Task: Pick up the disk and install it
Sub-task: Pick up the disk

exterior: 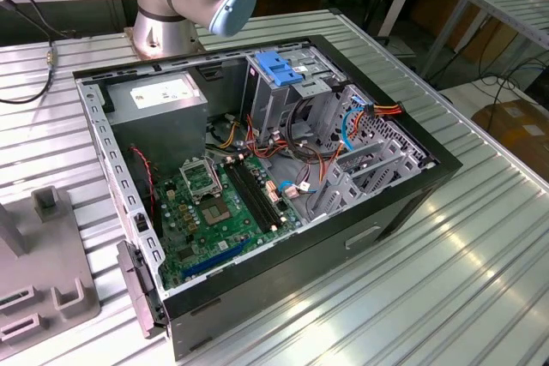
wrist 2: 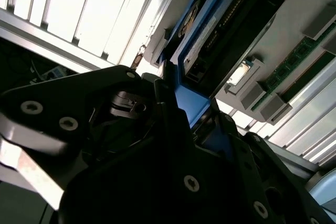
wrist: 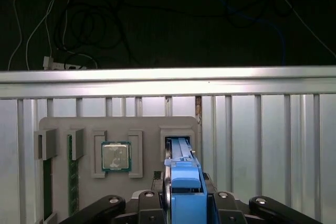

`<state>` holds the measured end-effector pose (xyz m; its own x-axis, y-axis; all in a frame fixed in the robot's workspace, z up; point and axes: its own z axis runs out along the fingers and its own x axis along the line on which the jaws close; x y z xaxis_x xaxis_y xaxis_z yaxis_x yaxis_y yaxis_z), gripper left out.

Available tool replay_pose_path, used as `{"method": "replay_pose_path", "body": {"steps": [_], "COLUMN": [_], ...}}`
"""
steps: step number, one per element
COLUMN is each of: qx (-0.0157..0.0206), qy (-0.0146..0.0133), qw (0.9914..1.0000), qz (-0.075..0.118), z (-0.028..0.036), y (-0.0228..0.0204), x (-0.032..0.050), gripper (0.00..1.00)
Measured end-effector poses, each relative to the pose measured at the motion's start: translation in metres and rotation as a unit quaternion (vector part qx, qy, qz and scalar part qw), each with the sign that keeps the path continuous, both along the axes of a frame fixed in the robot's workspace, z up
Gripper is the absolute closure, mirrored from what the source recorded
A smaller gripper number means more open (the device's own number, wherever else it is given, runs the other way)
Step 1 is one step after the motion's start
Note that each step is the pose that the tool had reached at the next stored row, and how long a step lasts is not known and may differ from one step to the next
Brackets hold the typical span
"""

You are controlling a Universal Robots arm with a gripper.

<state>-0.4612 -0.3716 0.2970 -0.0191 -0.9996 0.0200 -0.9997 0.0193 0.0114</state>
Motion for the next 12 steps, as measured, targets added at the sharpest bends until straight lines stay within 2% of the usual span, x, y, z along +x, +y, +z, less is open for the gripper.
{"method": "replay_pose_path", "body": {"steps": [12], "qx": [0.0], "qy": [0.0], "qw": [0.99998], "qz": [-0.006], "z": [0.0], "y": [0.0], "x": [0.0], "gripper": [0.63]}}
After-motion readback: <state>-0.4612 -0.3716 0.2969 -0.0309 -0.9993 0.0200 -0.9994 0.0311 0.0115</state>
